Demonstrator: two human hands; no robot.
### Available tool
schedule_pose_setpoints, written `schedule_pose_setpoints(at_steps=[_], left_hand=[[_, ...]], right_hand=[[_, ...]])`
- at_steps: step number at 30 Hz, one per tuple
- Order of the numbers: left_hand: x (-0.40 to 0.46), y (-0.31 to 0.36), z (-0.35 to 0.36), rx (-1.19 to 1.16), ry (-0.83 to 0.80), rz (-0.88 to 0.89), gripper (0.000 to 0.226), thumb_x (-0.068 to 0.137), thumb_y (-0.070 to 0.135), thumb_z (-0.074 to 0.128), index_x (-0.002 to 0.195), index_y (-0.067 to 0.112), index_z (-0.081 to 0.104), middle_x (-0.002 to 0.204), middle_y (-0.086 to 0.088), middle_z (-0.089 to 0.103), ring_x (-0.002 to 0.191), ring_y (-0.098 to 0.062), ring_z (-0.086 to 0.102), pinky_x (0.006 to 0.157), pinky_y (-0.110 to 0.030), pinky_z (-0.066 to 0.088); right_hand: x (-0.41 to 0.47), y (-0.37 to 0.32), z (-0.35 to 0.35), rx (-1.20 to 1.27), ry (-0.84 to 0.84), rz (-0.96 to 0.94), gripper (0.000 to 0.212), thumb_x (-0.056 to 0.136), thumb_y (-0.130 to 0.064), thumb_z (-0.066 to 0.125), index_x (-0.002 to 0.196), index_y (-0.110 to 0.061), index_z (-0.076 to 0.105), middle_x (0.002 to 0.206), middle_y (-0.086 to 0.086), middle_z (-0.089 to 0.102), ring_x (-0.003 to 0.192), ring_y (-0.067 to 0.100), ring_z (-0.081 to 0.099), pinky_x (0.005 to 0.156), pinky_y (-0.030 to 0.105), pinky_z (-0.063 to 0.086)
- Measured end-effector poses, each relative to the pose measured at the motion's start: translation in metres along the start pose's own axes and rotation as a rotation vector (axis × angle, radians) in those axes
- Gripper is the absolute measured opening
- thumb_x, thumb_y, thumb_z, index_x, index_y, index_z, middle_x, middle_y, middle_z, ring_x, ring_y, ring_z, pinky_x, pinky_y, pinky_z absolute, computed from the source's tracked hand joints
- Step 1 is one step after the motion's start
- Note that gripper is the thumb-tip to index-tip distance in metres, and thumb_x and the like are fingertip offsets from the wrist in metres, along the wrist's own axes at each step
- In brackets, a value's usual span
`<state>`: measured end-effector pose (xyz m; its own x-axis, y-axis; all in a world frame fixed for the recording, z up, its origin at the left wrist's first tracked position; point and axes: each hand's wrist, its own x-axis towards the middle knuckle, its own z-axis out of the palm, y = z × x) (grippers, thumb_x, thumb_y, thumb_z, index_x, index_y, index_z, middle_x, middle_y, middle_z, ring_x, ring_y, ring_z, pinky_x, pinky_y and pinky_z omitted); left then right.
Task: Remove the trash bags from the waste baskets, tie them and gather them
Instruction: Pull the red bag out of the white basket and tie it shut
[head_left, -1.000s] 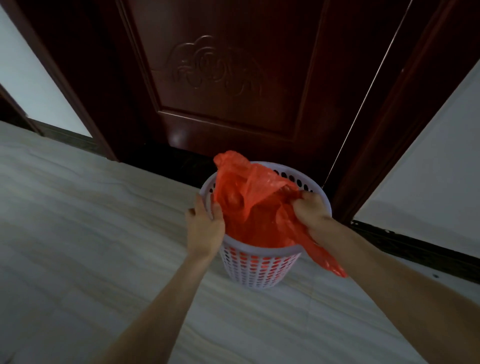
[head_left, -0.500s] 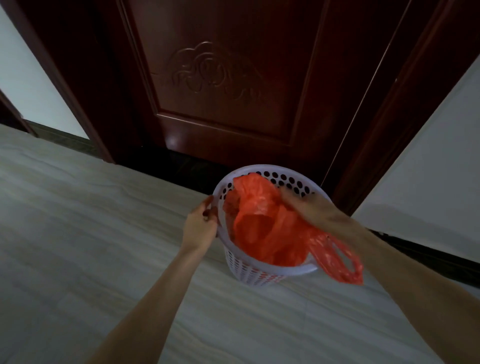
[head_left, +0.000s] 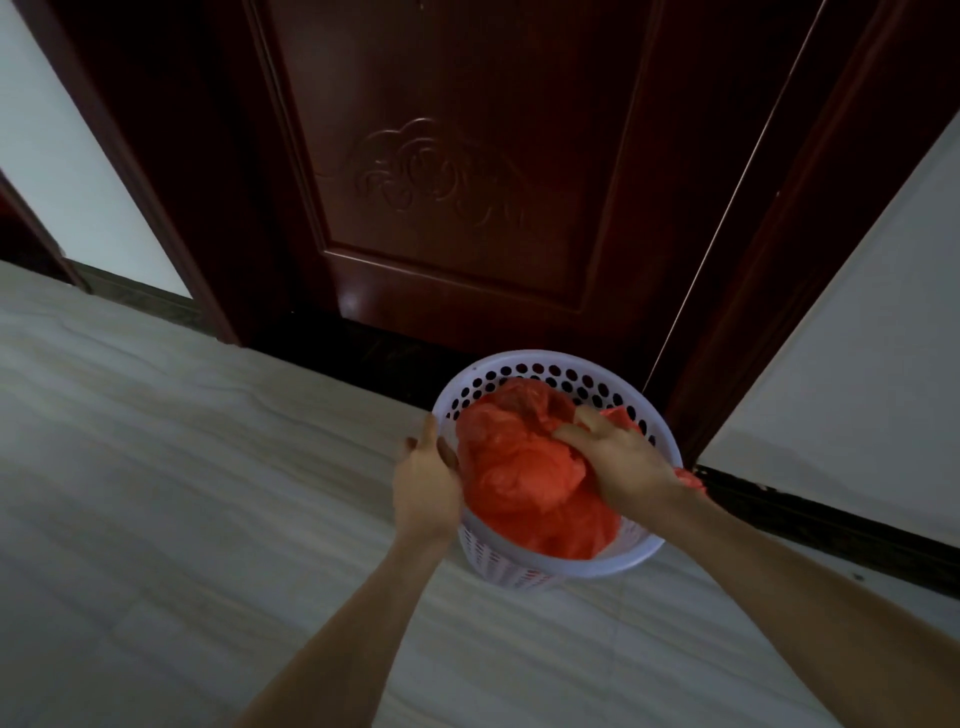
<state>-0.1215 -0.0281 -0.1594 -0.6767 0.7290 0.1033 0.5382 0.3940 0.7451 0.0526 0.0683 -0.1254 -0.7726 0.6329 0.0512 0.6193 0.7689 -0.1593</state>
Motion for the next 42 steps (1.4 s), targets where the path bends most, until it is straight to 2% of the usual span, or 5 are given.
schedule_pose_setpoints(at_steps=[11, 20, 29, 37, 42], left_hand=[[0.026, -0.012, -0.02, 0.102, -0.187, 0.008, 0.028, 0.093, 0.025, 0.042, 0.11, 0.013, 0.06, 0.109, -0.024, 0.058, 0.106, -0.038, 0.054, 0.092, -0.039, 0.044], [0.093, 0.041, -0.154, -0.379, 0.317, 0.102, 0.036, 0.094, 0.026, 0.044, 0.128, 0.013, 0.049, 0.126, -0.01, 0.05, 0.107, -0.013, 0.052, 0.097, -0.026, 0.036], [0.028, -0.013, -0.244, -0.261, 0.378, 0.452, 0.056, 0.074, 0.052, 0.057, 0.125, 0.052, 0.033, 0.128, 0.013, 0.047, 0.117, -0.004, 0.049, 0.095, -0.016, 0.043], [0.005, -0.082, -0.258, -0.267, 0.237, 0.002, 0.033, 0.084, 0.01, 0.061, 0.113, 0.022, 0.052, 0.058, -0.006, 0.055, 0.048, -0.012, 0.055, 0.053, -0.021, 0.047], [0.005, -0.078, -0.253, -0.63, 0.137, -0.036, 0.028, 0.082, -0.009, 0.053, 0.106, 0.002, 0.064, 0.074, -0.003, 0.065, 0.059, 0.0, 0.06, 0.058, -0.009, 0.048]], right_hand=[[0.023, 0.001, -0.064, 0.647, 0.703, 0.362, 0.017, 0.079, 0.007, 0.048, 0.087, -0.002, 0.06, 0.092, 0.021, 0.058, 0.086, 0.034, 0.059, 0.075, 0.033, 0.044], [0.094, -0.092, -0.165, 0.606, 0.899, 0.047, 0.019, 0.08, 0.007, 0.045, 0.09, 0.002, 0.06, 0.089, 0.016, 0.054, 0.08, 0.016, 0.049, 0.069, 0.015, 0.031], [0.134, -0.206, -0.12, 0.611, 0.534, -0.273, 0.014, 0.081, 0.002, 0.05, 0.088, -0.001, 0.063, 0.075, 0.004, 0.043, 0.076, 0.019, 0.05, 0.064, 0.016, 0.028], [0.13, -0.245, -0.004, 0.604, -0.107, -0.149, 0.034, 0.085, -0.01, 0.057, 0.118, -0.012, 0.061, 0.087, -0.001, 0.049, 0.083, 0.016, 0.057, 0.077, 0.019, 0.04], [0.126, -0.217, -0.007, 0.606, -0.444, -0.063, 0.079, 0.078, -0.028, 0.07, 0.144, -0.024, 0.026, 0.138, 0.006, 0.039, 0.103, 0.01, 0.05, 0.08, 0.013, 0.041]])
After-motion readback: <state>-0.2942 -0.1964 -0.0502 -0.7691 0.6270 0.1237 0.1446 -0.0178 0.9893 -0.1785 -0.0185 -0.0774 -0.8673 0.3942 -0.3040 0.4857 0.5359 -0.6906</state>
